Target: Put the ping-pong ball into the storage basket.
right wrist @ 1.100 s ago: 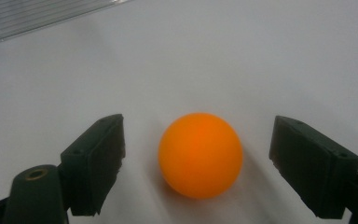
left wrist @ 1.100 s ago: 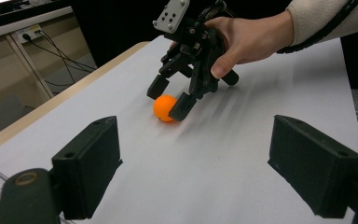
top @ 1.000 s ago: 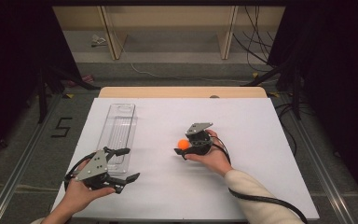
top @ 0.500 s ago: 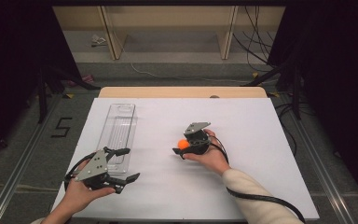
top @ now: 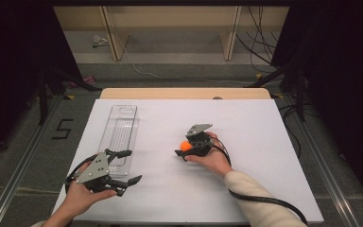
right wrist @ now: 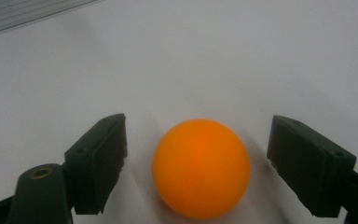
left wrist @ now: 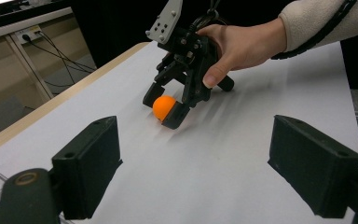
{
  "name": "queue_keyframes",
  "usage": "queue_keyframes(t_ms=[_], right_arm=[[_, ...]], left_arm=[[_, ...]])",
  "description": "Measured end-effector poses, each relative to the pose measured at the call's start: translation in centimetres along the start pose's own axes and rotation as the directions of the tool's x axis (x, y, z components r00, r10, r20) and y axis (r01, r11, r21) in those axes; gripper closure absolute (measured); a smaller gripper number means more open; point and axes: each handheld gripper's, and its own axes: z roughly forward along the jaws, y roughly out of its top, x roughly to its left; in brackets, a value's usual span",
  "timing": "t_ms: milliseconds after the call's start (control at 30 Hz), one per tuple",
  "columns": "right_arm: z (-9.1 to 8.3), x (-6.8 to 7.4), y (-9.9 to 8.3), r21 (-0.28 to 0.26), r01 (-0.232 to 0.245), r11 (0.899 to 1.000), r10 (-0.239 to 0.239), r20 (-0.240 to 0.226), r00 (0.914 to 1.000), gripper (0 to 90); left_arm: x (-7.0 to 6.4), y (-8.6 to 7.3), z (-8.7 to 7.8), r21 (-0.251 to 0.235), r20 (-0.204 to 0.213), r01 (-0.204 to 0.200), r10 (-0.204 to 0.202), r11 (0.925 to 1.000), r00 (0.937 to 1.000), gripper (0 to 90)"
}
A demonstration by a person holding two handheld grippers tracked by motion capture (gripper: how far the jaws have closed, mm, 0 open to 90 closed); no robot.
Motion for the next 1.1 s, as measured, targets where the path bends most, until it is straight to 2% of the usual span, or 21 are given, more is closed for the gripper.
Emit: queue_keyframes(t_ms=[1100], right_arm=[[0.02,-0.07,-0.1,0.015,-0.006,1.0,0.006,0.012,0.9999,41.2]], left_arm=[[-0.03,0.02,-0.02,-0.002,0.003,0.002,-0.002,1.0,1.0,16.1]])
